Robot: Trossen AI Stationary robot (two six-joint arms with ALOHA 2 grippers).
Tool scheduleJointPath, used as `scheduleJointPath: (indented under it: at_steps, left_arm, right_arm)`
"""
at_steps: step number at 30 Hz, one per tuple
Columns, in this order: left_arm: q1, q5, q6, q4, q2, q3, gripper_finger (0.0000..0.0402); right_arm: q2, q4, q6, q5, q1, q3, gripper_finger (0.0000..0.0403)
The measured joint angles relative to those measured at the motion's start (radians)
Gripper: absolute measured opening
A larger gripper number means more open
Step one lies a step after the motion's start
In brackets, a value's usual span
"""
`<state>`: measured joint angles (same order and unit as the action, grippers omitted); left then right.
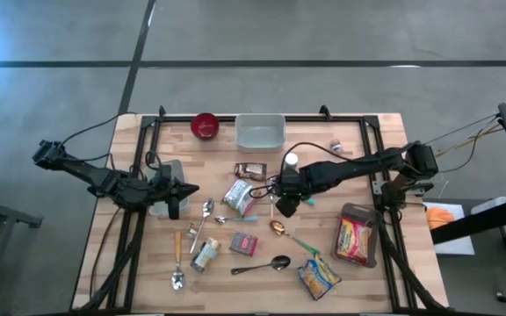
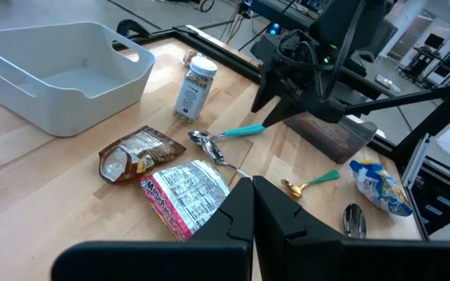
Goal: Pick & Place Food Item
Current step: Put the right blue spoon into the right gray bin
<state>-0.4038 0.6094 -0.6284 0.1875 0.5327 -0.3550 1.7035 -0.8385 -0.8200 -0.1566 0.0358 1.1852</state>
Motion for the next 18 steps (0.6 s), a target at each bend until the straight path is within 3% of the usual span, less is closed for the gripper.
scheduleJointPath:
  at_steps: [8,18]
  left_arm:
    - [0.000,0.000,0.000,0.000,0.000,0.000,0.0001]
    - [0.000,0.000,0.001,0.000,0.000,0.000,0.0001]
  right_arm:
    - [-0.001,0.036,0.012,0.005,-0.034,-0.066,0.0275]
    - [-0.001,0.157,0.069,0.009,-0.034,-0.166,0.0285]
